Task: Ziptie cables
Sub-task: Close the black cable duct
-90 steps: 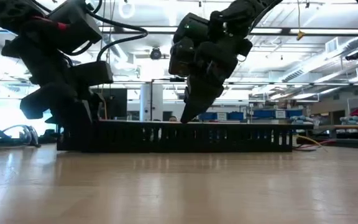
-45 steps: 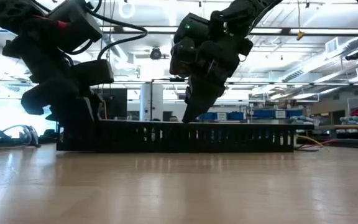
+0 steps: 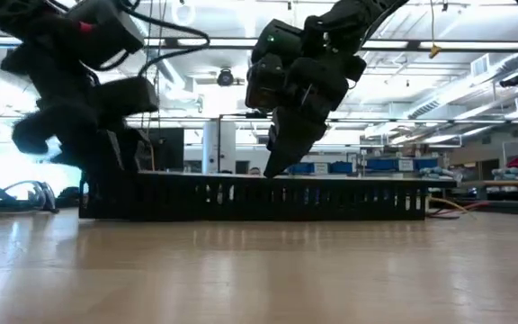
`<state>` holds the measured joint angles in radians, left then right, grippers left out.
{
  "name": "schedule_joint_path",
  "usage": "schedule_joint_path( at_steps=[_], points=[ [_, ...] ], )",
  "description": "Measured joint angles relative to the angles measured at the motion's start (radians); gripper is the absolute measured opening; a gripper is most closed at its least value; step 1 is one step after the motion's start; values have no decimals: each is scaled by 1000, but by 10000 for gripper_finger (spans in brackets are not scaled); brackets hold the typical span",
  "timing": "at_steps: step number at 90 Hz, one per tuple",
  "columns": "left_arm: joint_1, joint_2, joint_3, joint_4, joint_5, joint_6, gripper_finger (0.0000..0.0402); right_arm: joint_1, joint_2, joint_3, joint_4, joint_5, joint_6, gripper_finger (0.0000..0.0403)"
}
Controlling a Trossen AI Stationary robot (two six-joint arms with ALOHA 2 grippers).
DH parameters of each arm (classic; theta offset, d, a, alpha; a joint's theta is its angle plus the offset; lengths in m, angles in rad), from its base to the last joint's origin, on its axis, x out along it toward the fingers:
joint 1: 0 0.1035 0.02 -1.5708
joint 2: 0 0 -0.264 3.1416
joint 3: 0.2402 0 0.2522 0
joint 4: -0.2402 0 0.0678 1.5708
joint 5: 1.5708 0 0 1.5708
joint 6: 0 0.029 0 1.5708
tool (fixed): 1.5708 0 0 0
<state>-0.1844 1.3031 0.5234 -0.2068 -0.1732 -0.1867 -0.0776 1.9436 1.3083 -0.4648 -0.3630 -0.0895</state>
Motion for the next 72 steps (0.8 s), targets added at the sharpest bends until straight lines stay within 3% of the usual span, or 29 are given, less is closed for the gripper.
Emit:
schedule_joint_path(
  at_steps=[26, 37, 72],
  points=[
    [-1, -175, 26, -182, -14, -16, 255, 0, -1, -1, -15, -2, -1, 0],
    [-1, -179, 24, -241, -23, -32, 255, 0, -1, -1, -15, -1, -7, 0],
    [-1, -151, 2, -164, -41, -41, 255, 0, -1, -1, -16, -1, -19, 0]
  ],
)
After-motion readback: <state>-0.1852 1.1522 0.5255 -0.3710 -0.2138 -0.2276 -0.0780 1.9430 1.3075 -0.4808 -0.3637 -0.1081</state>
